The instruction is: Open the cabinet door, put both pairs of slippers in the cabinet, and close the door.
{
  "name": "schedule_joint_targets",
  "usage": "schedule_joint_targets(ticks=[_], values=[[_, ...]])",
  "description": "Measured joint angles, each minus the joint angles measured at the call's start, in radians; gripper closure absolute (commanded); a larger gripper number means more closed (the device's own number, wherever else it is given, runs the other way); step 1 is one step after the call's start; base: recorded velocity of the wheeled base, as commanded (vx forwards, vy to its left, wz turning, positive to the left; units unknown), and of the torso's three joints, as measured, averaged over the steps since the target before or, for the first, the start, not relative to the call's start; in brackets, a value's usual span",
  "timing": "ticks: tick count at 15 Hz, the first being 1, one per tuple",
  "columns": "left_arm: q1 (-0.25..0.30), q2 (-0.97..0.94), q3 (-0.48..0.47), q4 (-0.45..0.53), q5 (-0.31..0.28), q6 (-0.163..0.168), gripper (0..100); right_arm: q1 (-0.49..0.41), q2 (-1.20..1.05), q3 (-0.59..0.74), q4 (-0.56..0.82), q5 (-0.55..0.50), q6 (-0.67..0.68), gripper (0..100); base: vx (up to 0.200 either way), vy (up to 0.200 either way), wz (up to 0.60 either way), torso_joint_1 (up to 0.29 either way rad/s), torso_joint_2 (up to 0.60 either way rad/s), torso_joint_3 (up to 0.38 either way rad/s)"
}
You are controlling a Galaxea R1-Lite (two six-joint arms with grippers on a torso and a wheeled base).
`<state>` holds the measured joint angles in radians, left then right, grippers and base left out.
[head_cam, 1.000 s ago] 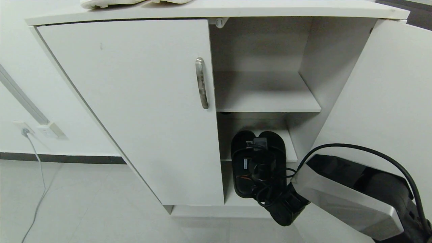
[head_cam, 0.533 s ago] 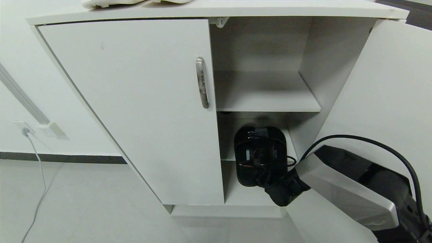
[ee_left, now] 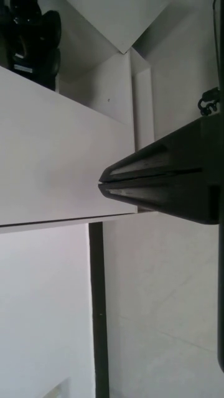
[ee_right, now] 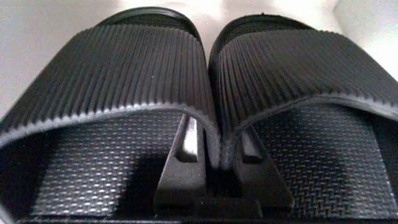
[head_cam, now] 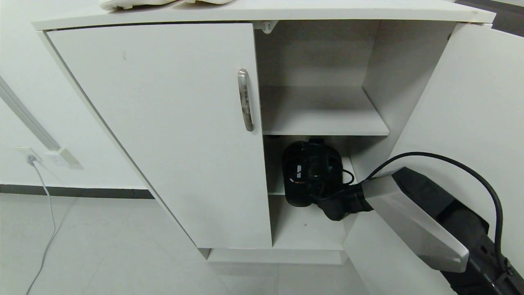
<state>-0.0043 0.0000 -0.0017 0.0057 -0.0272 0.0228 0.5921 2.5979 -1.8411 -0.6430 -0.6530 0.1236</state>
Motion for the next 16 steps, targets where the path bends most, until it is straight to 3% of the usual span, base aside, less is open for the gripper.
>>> schedule_joint_targets(ticks=[3, 10, 11, 16], values=[[0.0, 0.0, 0.0, 0.0, 0.0, 0.0, 100, -0.017, 0.05, -0.09, 0.016, 0.001, -0.005, 100, 0.0, 0.0, 0.0, 0.0, 0.0, 0.0], [0.001, 0.0, 0.0, 0.0, 0.0, 0.0, 100, -0.024, 0.074, -0.11, 0.02, 0.002, -0.015, 100, 0.0, 0.0, 0.0, 0.0, 0.0, 0.0], [0.0, 0.0, 0.0, 0.0, 0.0, 0.0, 100, -0.023, 0.074, -0.109, 0.019, 0.001, -0.015, 0, 0.0, 0.0, 0.0, 0.0, 0.0, 0.0], [0.001, 0.0, 0.0, 0.0, 0.001, -0.001, 100, -0.022, 0.063, -0.06, 0.019, -0.003, -0.014, 0, 0.0, 0.0, 0.0, 0.0, 0.0, 0.0]])
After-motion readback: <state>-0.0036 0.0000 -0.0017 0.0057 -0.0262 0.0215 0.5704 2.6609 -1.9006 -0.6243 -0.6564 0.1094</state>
